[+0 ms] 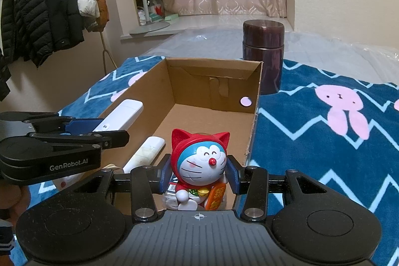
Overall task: Organize rigid objects
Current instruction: 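Lower the white remote into the box with the left gripper while the right holds the figure above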
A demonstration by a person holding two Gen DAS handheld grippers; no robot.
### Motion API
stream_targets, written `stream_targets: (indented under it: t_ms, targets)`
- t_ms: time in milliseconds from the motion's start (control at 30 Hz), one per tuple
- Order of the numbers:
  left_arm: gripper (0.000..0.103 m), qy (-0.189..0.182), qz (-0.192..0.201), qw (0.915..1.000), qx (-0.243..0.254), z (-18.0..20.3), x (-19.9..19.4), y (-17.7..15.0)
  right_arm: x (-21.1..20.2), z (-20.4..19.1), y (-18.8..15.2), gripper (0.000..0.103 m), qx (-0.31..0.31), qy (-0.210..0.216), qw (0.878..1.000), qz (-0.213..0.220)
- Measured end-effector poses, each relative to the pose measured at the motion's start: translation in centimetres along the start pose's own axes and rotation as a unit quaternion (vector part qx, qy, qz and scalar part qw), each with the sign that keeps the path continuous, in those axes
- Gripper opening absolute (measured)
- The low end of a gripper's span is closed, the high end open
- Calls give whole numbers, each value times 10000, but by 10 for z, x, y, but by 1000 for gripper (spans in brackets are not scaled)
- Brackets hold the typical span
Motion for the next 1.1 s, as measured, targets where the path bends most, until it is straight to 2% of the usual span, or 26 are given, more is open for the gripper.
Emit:
stream_targets:
  t_ms: [1100]
  targets:
    - [34, 68, 76, 9999, -4, -7, -19, 2, 5, -3, -2, 42, 33, 36, 10000, -24]
Point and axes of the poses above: each gripper's, at about its wrist camera, not at the fingertips, and x roughly the way its jaws point, z to its right, y to its top, the point moved 2 cm from there along x, roughly the way its jaws point, and after that the axes turned 3 degrees about y, right-handed, at the moved point
